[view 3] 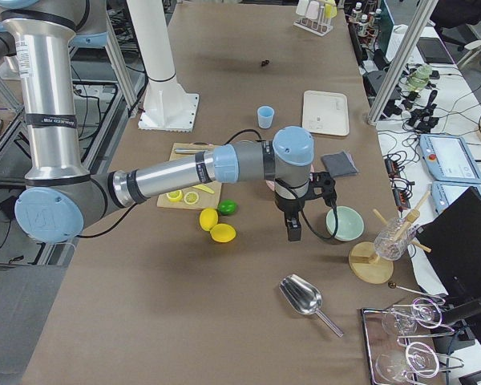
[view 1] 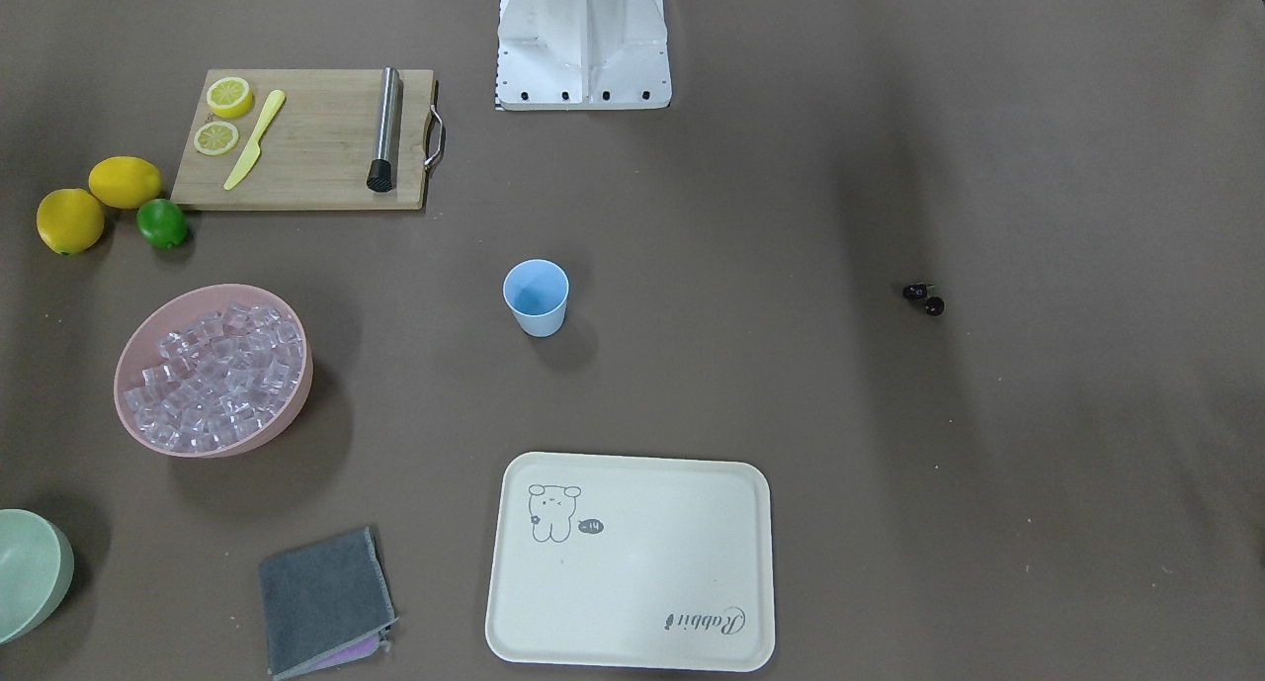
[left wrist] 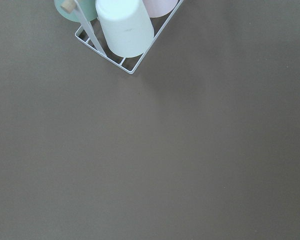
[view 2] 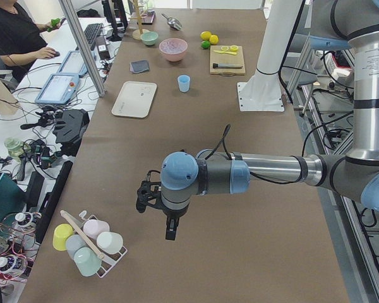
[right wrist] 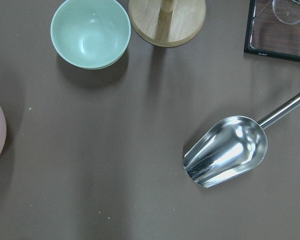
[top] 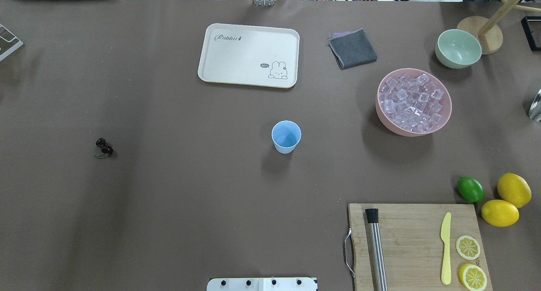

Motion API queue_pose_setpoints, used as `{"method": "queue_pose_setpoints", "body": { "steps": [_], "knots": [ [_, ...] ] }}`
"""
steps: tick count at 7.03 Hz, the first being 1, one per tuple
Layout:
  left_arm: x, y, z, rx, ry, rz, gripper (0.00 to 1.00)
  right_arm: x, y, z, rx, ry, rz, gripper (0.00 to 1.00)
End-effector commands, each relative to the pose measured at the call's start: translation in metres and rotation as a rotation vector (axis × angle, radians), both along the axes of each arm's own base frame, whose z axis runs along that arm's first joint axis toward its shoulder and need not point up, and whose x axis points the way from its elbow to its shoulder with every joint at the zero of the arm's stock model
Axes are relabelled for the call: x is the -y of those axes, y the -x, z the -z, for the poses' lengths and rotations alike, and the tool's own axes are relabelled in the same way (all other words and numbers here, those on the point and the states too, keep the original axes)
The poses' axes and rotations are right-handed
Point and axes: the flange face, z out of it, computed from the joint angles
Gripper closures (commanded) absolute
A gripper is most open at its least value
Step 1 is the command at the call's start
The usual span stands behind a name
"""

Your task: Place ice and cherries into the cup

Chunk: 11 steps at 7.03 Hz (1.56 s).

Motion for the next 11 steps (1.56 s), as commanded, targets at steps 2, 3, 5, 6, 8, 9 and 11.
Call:
{"method": "queue_pose_setpoints", "body": {
  "steps": [2,3,5,6,8,9,11],
  "knots": [
    [-0.001,0.001,0.000,0.000,0.001,0.003,0.02,0.004,0.003,0.005,-0.001,-0.010,0.006,0.00],
    [-0.001,0.000,-0.001,-0.001,0.003,0.003,0.02,0.005,0.003,0.007,0.000,-0.013,0.006,0.00],
    [0.001,0.000,0.003,-0.001,-0.005,0.003,0.02,0.019,0.019,0.025,0.002,-0.048,0.034,0.00],
    [0.004,0.000,0.002,0.001,-0.004,-0.001,0.02,0.030,0.048,0.044,0.007,-0.081,0.087,0.00],
    [0.008,0.001,0.006,0.001,-0.014,0.000,0.02,0.037,0.112,0.108,0.071,-0.097,0.103,0.00],
    [0.008,0.001,0.008,0.001,-0.020,-0.001,0.02,0.040,0.161,0.119,0.077,-0.096,0.123,0.00],
    [0.008,0.001,0.011,-0.002,-0.030,-0.003,0.02,0.042,0.231,0.112,0.086,-0.156,0.155,0.00]
  ]
}}
